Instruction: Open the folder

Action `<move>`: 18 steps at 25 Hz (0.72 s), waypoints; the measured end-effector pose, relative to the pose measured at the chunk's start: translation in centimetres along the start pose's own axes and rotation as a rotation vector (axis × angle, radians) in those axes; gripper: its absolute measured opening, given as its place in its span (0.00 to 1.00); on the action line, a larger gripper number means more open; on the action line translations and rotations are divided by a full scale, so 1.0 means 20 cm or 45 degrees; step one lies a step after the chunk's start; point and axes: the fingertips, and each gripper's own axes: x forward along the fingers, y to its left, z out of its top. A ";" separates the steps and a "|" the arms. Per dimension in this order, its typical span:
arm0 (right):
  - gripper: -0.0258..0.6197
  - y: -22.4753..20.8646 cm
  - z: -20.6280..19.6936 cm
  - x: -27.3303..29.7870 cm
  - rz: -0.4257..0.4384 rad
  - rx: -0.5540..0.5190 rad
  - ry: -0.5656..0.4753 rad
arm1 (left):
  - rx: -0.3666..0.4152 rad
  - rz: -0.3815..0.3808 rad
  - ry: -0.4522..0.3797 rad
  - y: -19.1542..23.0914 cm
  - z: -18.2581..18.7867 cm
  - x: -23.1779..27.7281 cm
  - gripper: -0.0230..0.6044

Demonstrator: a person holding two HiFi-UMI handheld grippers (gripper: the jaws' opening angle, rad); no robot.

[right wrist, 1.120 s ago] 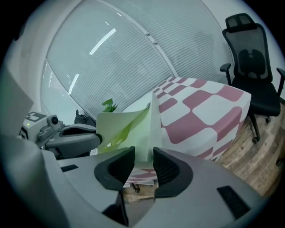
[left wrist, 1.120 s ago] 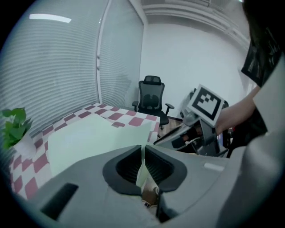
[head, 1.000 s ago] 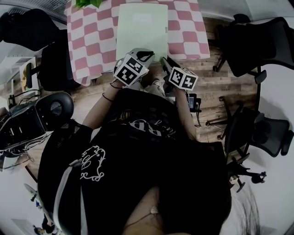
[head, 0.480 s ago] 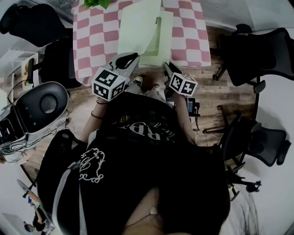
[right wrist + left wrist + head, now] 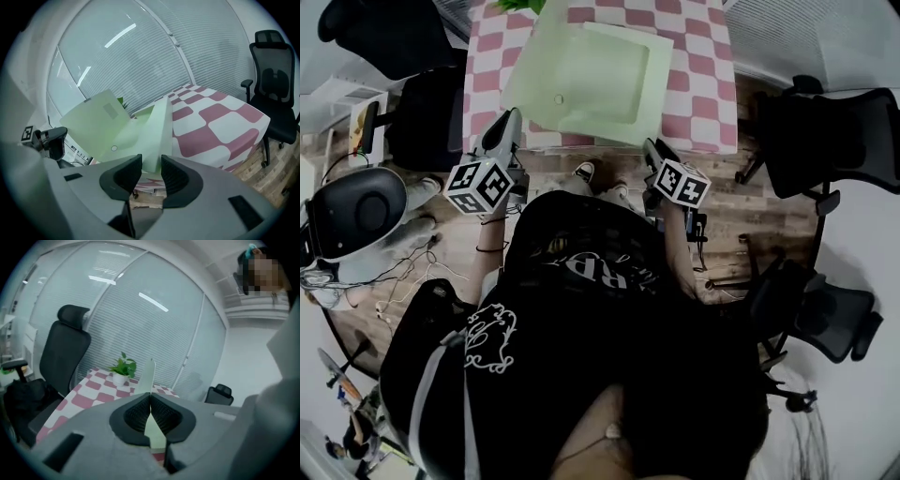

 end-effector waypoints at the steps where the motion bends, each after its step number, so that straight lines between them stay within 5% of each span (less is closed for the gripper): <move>1: 0.24 0.00 0.00 0.00 -0.002 -0.005 0.002 | -0.063 0.047 -0.020 0.08 0.00 -0.02 0.07; 4: 0.24 0.00 0.00 0.01 0.006 -0.011 0.009 | -0.205 0.210 -0.052 0.32 -0.03 -0.08 0.07; 8: 0.24 0.00 0.00 0.00 -0.005 -0.024 0.021 | -0.230 0.406 0.012 0.61 -0.14 -0.11 0.07; 14: 0.24 0.00 0.00 0.00 -0.029 -0.028 0.024 | -0.393 0.597 0.076 0.92 -0.31 -0.08 0.07; 18: 0.24 0.00 0.00 0.00 -0.042 -0.029 0.024 | -0.412 0.670 0.199 1.06 -0.42 -0.04 0.08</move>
